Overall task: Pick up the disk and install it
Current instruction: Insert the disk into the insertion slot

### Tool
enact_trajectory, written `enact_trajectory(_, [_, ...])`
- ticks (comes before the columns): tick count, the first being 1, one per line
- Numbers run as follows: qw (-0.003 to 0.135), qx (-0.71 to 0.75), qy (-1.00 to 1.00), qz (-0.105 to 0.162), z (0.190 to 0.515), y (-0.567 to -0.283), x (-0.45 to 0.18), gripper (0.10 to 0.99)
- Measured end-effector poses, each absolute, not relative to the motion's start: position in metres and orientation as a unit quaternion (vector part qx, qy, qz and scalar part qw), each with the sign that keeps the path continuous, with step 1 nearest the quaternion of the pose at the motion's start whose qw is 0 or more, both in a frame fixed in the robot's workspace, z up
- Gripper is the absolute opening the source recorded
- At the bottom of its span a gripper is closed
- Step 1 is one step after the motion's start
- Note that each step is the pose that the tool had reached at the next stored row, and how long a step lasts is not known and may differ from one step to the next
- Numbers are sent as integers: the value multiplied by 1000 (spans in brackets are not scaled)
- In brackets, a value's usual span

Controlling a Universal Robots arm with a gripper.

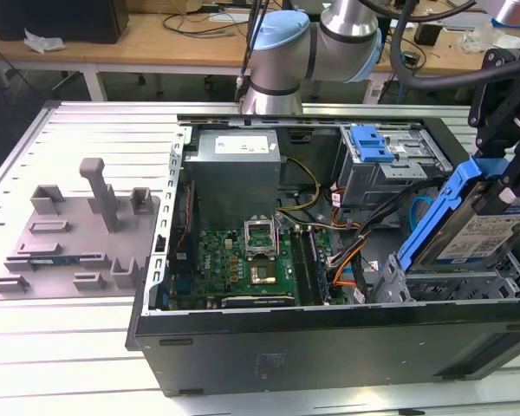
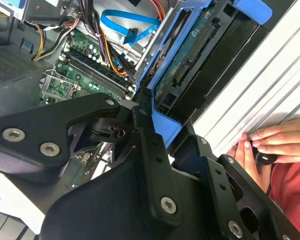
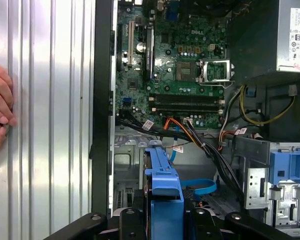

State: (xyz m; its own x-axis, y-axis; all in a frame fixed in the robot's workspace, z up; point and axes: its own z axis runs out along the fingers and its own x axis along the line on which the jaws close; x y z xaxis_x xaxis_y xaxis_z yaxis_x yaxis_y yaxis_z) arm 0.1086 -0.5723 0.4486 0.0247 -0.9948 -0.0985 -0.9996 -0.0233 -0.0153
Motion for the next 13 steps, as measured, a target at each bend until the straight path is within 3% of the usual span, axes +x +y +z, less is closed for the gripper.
enact_trajectory(13, [40, -715, 698, 30, 439, -569, 109, 369])
